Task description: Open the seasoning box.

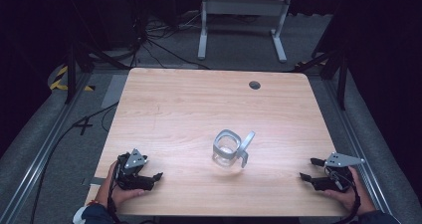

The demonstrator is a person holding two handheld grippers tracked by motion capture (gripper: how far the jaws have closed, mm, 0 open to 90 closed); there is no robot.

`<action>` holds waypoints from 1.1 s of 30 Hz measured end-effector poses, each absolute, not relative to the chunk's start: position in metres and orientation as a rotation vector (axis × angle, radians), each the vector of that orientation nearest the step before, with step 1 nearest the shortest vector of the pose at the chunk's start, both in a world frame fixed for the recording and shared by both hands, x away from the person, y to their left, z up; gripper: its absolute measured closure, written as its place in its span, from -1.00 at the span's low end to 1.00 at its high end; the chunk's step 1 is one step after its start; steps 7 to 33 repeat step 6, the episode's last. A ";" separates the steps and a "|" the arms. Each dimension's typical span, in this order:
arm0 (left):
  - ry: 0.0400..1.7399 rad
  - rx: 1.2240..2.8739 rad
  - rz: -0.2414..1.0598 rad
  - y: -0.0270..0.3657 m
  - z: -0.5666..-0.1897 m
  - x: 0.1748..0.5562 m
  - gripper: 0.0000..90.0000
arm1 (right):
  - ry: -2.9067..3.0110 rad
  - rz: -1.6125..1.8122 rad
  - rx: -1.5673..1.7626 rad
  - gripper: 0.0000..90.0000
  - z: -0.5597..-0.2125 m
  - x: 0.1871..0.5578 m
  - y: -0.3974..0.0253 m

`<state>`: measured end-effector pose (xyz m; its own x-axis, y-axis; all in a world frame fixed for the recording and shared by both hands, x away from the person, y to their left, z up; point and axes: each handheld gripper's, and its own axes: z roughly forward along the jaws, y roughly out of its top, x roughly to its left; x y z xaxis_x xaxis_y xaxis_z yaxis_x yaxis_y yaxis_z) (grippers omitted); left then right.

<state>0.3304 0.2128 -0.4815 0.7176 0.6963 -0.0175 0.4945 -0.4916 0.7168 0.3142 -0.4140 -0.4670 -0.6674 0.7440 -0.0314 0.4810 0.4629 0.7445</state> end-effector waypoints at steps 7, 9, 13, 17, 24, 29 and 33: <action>0.900 2.191 0.356 0.213 -0.482 0.331 -0.64 | 2.364 1.036 1.035 -0.48 -0.467 0.314 -0.414; 0.900 2.191 0.356 0.213 -0.482 0.331 -0.64 | 2.364 1.036 1.035 -0.48 -0.467 0.314 -0.414; 0.900 2.191 0.356 0.213 -0.482 0.331 -0.64 | 2.364 1.036 1.035 -0.48 -0.467 0.314 -0.414; 0.900 2.191 0.356 0.213 -0.482 0.331 -0.64 | 2.364 1.036 1.035 -0.48 -0.467 0.314 -0.414; 0.900 2.191 0.356 0.213 -0.482 0.331 -0.64 | 2.364 1.036 1.035 -0.48 -0.467 0.314 -0.414; 0.900 2.191 0.356 0.213 -0.482 0.331 -0.64 | 2.364 1.036 1.035 -0.48 -0.467 0.314 -0.414; 0.900 2.191 0.356 0.213 -0.482 0.331 -0.64 | 2.364 1.036 1.035 -0.48 -0.467 0.314 -0.414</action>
